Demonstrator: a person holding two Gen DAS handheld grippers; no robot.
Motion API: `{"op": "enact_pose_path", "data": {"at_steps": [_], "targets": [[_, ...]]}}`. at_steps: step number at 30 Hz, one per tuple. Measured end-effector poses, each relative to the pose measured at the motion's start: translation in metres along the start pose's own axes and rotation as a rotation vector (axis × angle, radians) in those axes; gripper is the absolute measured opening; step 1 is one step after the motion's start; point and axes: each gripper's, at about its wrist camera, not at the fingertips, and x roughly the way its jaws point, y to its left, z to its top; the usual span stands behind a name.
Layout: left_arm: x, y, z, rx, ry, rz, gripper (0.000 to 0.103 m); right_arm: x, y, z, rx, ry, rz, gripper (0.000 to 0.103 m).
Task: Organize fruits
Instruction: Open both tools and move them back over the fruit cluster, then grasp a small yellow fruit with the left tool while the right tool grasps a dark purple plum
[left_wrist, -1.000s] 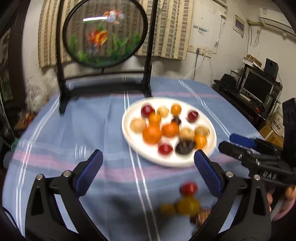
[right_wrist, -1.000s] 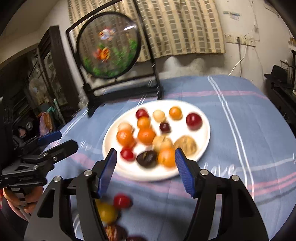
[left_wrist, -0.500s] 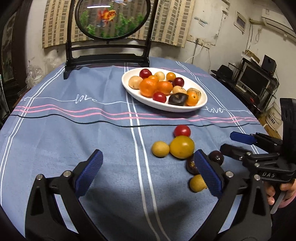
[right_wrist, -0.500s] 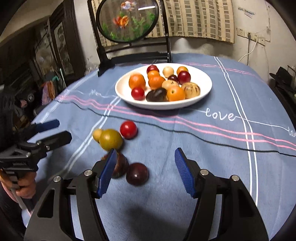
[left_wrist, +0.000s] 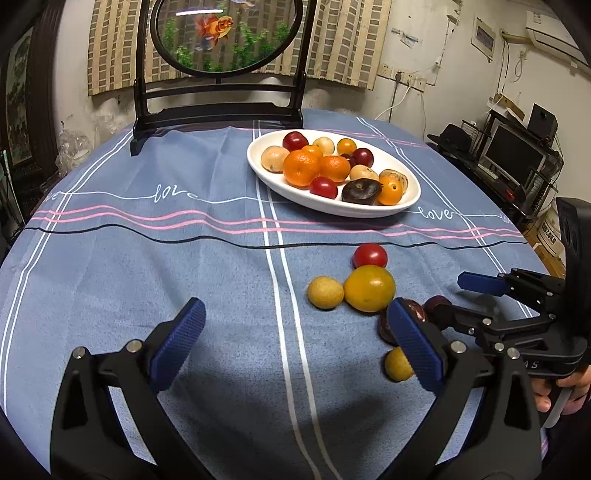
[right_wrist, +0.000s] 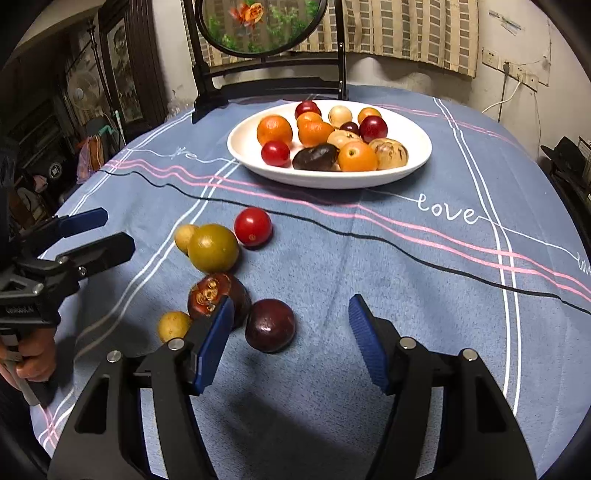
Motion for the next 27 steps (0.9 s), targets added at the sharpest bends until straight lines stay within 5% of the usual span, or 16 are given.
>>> {"op": "enact_pose_path", "data": {"at_steps": [21,27], "targets": [[0.002,0.001,0.000,-0.003,0.003,0.015,0.101,0.006,0.010,-0.008,-0.050,0.041,0.007,0.045],[0.002,0.000,0.000,0.001,0.002,0.015,0.101,0.008,0.014,-0.010,-0.072,0.045,0.028,0.032]]}}
